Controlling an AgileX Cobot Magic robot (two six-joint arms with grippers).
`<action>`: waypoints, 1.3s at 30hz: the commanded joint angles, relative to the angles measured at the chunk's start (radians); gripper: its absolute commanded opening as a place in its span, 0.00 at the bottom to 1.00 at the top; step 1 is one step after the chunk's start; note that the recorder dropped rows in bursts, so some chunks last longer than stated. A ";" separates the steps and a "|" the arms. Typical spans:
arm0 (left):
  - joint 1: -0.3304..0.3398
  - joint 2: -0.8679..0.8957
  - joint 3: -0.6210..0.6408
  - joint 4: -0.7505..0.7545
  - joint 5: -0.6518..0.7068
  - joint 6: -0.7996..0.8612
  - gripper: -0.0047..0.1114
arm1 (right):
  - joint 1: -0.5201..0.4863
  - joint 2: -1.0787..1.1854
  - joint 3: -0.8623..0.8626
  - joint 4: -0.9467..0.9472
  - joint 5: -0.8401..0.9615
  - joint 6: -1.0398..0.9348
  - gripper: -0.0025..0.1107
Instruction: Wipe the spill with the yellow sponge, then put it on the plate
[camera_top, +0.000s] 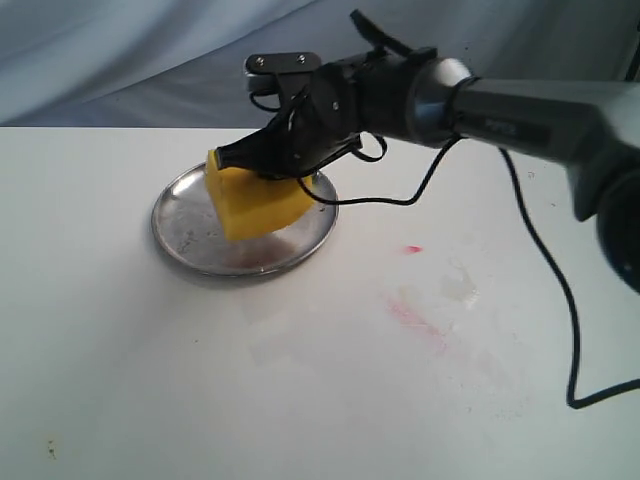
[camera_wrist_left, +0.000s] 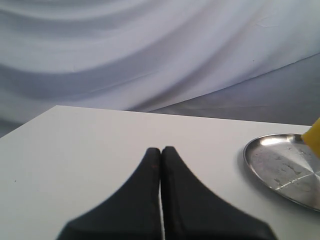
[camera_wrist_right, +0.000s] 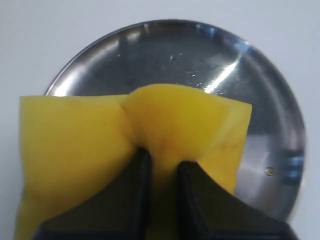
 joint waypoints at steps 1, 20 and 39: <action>-0.005 -0.004 0.005 0.001 -0.005 -0.001 0.04 | 0.023 0.075 -0.087 0.009 0.041 -0.009 0.19; -0.005 -0.004 0.005 0.001 -0.005 -0.001 0.04 | 0.021 -0.054 -0.124 -0.011 0.200 -0.040 0.62; -0.005 -0.004 0.005 0.001 -0.005 -0.003 0.04 | -0.251 -0.857 0.917 -0.023 -0.514 0.037 0.25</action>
